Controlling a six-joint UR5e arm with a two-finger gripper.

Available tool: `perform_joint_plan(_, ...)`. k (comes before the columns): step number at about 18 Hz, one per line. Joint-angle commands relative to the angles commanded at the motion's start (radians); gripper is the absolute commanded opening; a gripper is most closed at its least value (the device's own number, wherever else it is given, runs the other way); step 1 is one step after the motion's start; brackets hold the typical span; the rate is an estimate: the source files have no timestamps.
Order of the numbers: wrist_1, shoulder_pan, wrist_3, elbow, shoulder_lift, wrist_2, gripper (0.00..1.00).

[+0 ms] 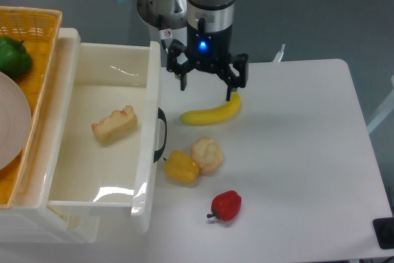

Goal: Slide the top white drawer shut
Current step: 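Move the gripper away from the drawer and lower it over the table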

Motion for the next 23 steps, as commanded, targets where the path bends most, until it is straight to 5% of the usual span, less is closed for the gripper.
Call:
perform_joint_plan(11, 0.002, 0.095, 0.055, -0.021, -0.012, 0.015, 1.00)
perform_joint_plan(23, 0.017, 0.147, -0.015, -0.078, -0.093, 0.077, 1.00)
